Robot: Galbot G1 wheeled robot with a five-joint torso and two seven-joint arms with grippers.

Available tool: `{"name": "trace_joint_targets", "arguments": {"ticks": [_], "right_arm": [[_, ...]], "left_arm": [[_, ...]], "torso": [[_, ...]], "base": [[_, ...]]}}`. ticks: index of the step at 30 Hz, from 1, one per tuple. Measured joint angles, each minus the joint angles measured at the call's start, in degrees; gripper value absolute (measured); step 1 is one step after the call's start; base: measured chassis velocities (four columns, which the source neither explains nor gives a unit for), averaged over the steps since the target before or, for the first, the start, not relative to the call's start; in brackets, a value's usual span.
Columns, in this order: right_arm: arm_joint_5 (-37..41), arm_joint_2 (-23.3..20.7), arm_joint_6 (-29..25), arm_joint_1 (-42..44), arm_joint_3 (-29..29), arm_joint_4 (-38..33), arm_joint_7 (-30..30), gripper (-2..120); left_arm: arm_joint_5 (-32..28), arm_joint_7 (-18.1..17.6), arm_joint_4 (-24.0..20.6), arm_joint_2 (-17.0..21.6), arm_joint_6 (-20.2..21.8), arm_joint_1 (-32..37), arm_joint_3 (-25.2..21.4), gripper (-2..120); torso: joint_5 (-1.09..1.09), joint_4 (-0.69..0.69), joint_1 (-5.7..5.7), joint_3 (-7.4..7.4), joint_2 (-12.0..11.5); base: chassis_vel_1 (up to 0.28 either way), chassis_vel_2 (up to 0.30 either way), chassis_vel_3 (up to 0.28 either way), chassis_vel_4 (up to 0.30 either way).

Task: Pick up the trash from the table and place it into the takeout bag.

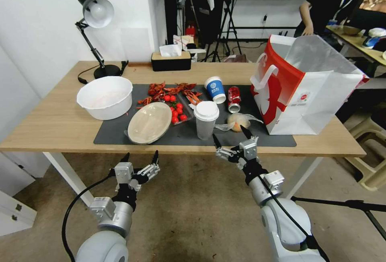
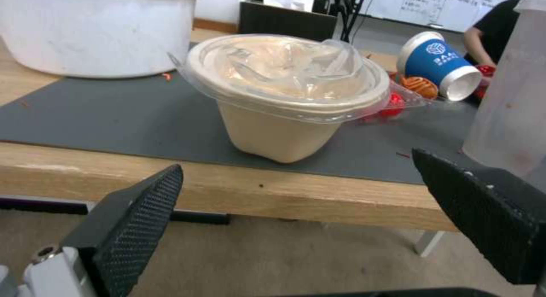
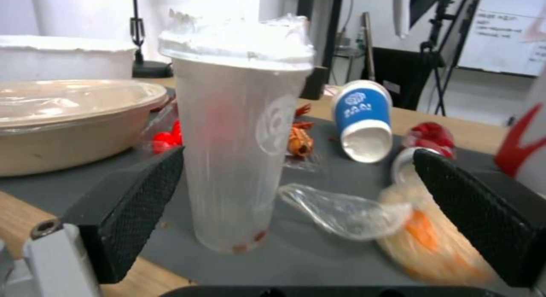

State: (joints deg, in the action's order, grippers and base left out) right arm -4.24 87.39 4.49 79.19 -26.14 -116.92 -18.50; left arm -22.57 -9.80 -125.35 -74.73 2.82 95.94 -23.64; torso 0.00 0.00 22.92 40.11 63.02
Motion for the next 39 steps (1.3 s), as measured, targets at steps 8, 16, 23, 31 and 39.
{"name": "trace_joint_targets", "arguments": {"ticks": [8,16,23,31,39], "right_arm": [[0.1,-1.3,1.2,-4.9,1.8,3.7,-0.6,100],[1.0,-1.2,1.1,-8.9,3.4,8.4,-1.3,100],[2.1,-1.3,1.3,-11.3,4.5,10.4,-1.8,100],[3.2,-1.3,1.8,-13.0,5.5,11.9,-1.6,86],[4.7,-2.4,2.5,-11.8,4.8,10.6,-1.7,54]], "left_arm": [[0.2,-0.1,0.2,-0.4,-0.2,0.2,-0.1,100],[0.4,-0.2,1.0,-0.7,-1.0,0.3,-0.3,100],[0.5,-0.3,1.4,-0.8,-1.4,0.4,-0.5,100],[0.7,-0.4,1.6,-1.1,-1.9,0.7,-0.6,100],[1.1,-0.6,1.6,-1.3,-2.4,0.8,-0.4,100]], "torso": [[0.00,0.00,0.00,0.00,0.0],[0.00,0.00,0.00,0.00,0.0],[0.00,0.00,0.00,0.00,0.0],[0.00,0.00,0.00,0.00,0.0],[0.00,0.00,0.00,0.00,0.0]], "base": [[0.000,0.000,0.000,0.000],[0.000,0.000,0.000,0.000],[0.000,0.000,0.000,0.000],[0.000,0.000,0.000,0.000],[0.000,0.000,0.000,0.000]]}}
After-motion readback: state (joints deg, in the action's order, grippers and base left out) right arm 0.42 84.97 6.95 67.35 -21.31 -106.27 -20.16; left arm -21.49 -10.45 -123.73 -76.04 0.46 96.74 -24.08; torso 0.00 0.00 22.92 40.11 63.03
